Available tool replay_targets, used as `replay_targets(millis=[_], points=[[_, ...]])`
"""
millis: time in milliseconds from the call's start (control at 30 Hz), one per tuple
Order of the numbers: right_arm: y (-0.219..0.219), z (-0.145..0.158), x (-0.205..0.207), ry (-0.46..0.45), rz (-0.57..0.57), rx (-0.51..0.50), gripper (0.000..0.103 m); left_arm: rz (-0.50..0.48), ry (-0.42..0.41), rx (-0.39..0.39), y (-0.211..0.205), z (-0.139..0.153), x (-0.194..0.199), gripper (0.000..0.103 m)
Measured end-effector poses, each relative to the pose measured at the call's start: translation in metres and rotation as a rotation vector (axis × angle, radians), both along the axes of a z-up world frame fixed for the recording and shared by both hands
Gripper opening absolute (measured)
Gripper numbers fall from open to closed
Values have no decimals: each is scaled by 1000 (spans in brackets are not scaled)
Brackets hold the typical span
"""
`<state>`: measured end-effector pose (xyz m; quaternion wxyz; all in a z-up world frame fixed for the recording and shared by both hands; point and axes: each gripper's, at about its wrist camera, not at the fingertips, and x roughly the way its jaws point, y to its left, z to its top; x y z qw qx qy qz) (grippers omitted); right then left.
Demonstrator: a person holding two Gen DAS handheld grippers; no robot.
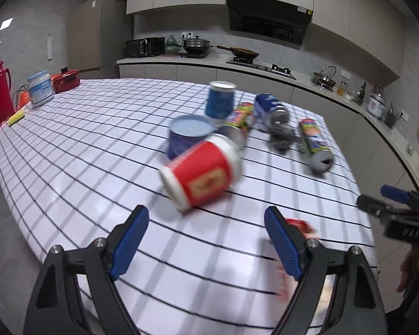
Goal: Collect trash
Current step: 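Grasp the red paper cup with the left tool while the right tool grasps the spray can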
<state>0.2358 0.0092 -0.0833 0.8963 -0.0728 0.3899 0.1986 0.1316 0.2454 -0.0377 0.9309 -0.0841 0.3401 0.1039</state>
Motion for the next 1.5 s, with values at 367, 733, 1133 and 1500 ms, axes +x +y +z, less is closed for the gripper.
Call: replay_targets(millis=[367,733,1133,1500], points=[[34,2,37,-2,-139,-6,94,-212,73,39,23,-23,67,86],[32,2,86,31,-224,50,93,-301,76,-7,34,-27,84,74],[31,-13,138,108,-246,100,81,-282,50,-16,31,-20,81,72],[29,-21,136,159,-223,105,56,-308,86,-37,27,-30,106,71]])
